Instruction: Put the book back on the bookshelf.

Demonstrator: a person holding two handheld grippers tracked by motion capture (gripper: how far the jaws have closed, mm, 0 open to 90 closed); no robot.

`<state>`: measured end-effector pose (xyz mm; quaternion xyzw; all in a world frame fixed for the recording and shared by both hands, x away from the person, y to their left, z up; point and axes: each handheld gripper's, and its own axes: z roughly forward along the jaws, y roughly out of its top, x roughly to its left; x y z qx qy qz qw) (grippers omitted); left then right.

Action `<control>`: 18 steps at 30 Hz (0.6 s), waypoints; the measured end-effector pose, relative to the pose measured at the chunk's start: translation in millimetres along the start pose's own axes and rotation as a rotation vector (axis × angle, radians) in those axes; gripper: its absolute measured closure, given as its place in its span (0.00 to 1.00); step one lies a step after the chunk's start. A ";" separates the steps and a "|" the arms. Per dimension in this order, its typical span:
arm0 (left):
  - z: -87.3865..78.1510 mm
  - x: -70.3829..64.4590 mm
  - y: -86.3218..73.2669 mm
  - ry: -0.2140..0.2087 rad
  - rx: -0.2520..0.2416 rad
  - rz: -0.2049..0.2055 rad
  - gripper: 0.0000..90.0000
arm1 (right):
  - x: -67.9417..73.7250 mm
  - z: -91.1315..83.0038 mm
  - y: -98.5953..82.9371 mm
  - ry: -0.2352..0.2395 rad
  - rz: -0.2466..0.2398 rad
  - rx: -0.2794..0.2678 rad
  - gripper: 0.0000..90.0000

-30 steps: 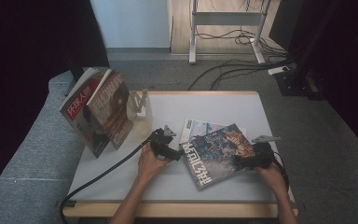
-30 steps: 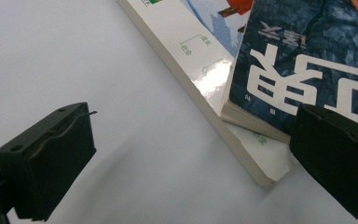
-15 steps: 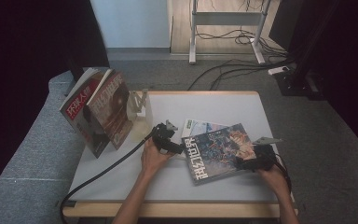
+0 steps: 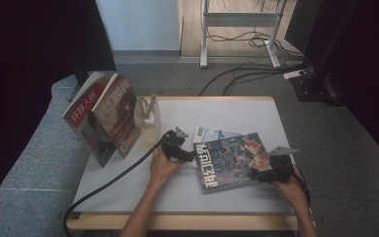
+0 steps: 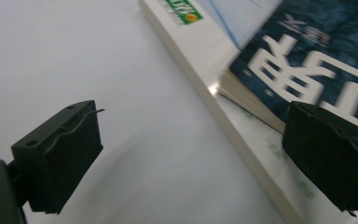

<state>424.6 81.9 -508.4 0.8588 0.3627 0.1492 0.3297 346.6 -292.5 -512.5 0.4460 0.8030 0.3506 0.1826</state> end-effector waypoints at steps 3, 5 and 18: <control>-3.7 -6.5 -3.9 -0.034 -0.013 0.005 0.05 | 2.6 -3.3 -2.3 0.009 -0.016 -0.002 0.03; -6.0 -10.9 -5.3 -0.050 -0.020 0.008 0.05 | 2.8 -6.4 -5.1 0.018 -0.018 0.001 0.04; -6.5 -15.2 -7.8 -0.019 -0.015 0.042 0.03 | 5.5 -7.3 -9.3 0.032 0.012 0.011 0.00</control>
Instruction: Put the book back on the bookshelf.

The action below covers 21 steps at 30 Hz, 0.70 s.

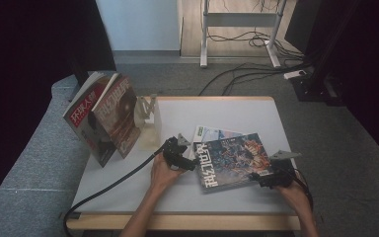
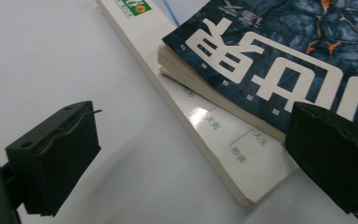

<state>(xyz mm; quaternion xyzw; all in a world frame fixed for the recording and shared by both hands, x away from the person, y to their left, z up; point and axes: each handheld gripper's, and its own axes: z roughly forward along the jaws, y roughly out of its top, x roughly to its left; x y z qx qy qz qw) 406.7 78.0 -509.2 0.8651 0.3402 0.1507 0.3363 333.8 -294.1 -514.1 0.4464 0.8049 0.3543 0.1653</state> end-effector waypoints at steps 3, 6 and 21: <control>2.0 5.0 1.3 0.002 0.000 -0.010 0.03 | 1.8 0.7 0.6 -0.005 0.000 -0.001 0.00; 4.9 11.0 4.1 0.012 0.001 -0.024 0.03 | 4.2 1.4 2.5 -0.013 -0.009 0.004 0.00; 0.9 10.0 -0.4 -0.019 -0.009 -0.044 0.07 | 11.8 -0.1 5.3 -0.008 -0.036 -0.001 0.06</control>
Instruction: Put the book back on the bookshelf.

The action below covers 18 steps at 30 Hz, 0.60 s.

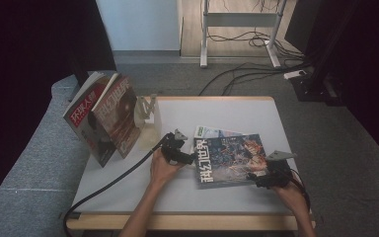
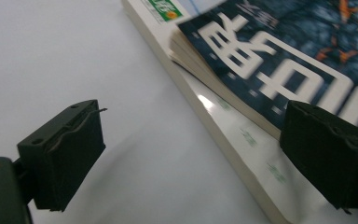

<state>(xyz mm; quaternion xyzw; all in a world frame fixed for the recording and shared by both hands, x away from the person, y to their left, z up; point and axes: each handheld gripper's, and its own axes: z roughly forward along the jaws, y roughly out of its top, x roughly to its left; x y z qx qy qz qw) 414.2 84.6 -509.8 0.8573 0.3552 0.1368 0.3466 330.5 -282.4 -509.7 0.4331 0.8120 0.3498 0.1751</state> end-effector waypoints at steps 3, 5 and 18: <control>-5.5 -7.6 -6.6 -0.032 -0.003 0.001 0.06 | -2.3 -0.4 -1.5 0.003 0.000 -0.007 0.05; -8.9 -13.5 -11.1 -0.038 0.008 0.022 0.06 | -4.4 -0.9 -2.2 0.015 0.010 -0.015 0.05; -30.1 -54.2 -34.3 -0.135 -0.014 0.091 0.05 | -11.1 -1.6 -9.4 0.047 0.045 -0.015 0.04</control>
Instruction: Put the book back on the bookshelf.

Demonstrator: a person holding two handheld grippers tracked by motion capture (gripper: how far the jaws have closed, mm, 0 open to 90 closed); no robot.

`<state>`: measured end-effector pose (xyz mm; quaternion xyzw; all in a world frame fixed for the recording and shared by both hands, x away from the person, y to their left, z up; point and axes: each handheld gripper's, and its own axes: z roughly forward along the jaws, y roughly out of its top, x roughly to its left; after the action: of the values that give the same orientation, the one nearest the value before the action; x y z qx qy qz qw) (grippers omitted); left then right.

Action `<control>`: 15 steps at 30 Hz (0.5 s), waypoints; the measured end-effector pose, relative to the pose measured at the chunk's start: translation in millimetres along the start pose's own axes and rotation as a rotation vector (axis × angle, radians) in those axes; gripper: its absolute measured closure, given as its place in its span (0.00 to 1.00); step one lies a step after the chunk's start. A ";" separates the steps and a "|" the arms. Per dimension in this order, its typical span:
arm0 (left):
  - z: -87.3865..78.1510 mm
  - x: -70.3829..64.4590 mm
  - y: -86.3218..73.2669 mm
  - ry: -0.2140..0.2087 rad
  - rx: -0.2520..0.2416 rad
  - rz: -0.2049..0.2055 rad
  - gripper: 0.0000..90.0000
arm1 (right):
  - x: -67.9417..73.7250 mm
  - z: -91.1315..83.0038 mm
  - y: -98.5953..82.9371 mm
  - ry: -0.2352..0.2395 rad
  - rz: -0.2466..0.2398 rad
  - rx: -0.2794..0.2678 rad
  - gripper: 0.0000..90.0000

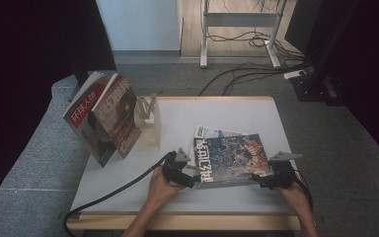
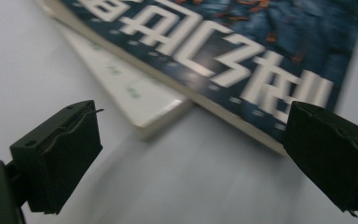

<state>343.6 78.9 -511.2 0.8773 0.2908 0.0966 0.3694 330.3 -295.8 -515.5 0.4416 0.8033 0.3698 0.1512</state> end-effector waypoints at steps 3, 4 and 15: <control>-0.4 -7.5 -5.2 -0.017 0.004 0.011 0.05 | -0.1 -0.1 0.0 0.001 0.000 0.001 0.04; 0.4 -9.2 -6.9 -0.020 0.008 0.016 0.05 | -0.2 -0.1 0.1 0.001 -0.001 0.002 0.04; 4.0 -1.4 -9.0 0.037 0.018 0.023 0.05 | 3.9 -1.0 -1.6 0.004 -0.006 0.008 0.06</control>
<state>340.1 80.7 -520.3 0.8820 0.2884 0.1144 0.3547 326.6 -293.6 -515.6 0.4392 0.8064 0.3671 0.1487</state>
